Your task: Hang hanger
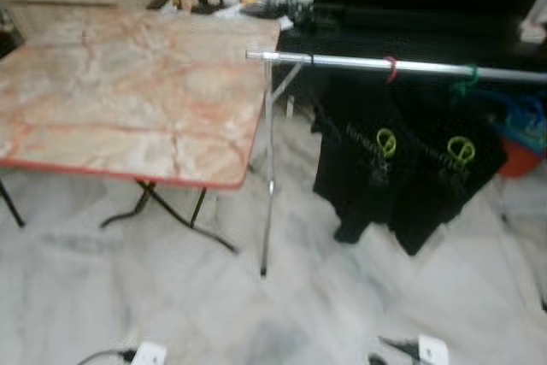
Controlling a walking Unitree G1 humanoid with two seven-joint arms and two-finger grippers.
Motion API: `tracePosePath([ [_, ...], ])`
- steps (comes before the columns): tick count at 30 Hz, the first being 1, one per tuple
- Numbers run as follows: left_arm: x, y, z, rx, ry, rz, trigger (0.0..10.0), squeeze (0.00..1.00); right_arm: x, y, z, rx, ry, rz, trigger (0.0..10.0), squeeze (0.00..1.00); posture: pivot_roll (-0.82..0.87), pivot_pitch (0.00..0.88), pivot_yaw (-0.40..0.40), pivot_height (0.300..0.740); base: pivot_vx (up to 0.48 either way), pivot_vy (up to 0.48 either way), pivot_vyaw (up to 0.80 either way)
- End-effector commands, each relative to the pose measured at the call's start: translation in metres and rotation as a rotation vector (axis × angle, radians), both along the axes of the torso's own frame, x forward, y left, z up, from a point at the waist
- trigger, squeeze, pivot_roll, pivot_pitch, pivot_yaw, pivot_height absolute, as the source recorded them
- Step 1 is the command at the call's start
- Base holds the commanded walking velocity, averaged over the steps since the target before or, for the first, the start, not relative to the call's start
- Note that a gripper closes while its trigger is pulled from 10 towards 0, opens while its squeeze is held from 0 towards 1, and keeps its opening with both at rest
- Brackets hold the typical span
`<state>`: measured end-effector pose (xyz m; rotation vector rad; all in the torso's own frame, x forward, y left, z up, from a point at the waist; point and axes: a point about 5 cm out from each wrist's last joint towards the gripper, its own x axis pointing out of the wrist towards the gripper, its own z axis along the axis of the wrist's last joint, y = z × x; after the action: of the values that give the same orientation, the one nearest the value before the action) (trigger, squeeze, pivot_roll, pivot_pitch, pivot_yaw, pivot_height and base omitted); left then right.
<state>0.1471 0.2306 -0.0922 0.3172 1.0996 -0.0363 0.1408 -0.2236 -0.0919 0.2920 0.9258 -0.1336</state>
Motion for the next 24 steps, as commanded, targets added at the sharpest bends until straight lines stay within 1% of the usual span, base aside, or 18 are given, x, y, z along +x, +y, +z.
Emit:
tracePosePath([
  [1,0.0033,-0.005,0.0002,-0.016,-0.01,-0.001,10.0,0.0,-0.0023,-0.0056,0.0004,-0.013,0.003,-0.012,10.0,0.0,-0.05,0.0,-0.033,0.74,0.0,-0.33,0.0],
  [10,0.0026,-0.0077,-0.0007,-0.017,-0.01,-0.004,10.0,0.0,-0.0038,-0.0059,0.0,-0.015,0.006,-0.008,10.0,0.0,-0.05,0.0,-0.039,0.74,0.0,-0.331,0.0],
  [18,0.0019,-0.0113,-0.0017,-0.034,-0.011,0.007,10.0,0.0,-0.0041,-0.007,0.0007,-0.029,-0.011,-0.007,10.0,0.0,-0.05,0.0,-0.042,0.74,0.0,0.0,0.0],
  [20,0.0016,-0.0119,-0.0019,-0.039,-0.015,0.008,10.0,0.0,-0.0028,-0.007,0.0021,-0.037,-0.042,-0.016,10.0,0.0,-0.07,0.0,-0.039,0.74,0.0,0.0,0.0],
  [23,0.0017,-0.0121,-0.0018,-0.042,-0.017,0.006,10.0,0.0,-0.0018,-0.0071,0.0029,-0.042,-0.058,-0.024,10.0,0.0,-0.07,0.0,-0.036,0.74,0.0,0.0,0.0],
  [24,0.0022,-0.012,-0.0015,-0.04,-0.021,0.003,10.0,0.0,-0.0001,-0.0079,0.0042,-0.059,-0.077,-0.032,10.0,0.0,-0.07,0.0,-0.033,0.74,0.0,0.0,0.0],
])
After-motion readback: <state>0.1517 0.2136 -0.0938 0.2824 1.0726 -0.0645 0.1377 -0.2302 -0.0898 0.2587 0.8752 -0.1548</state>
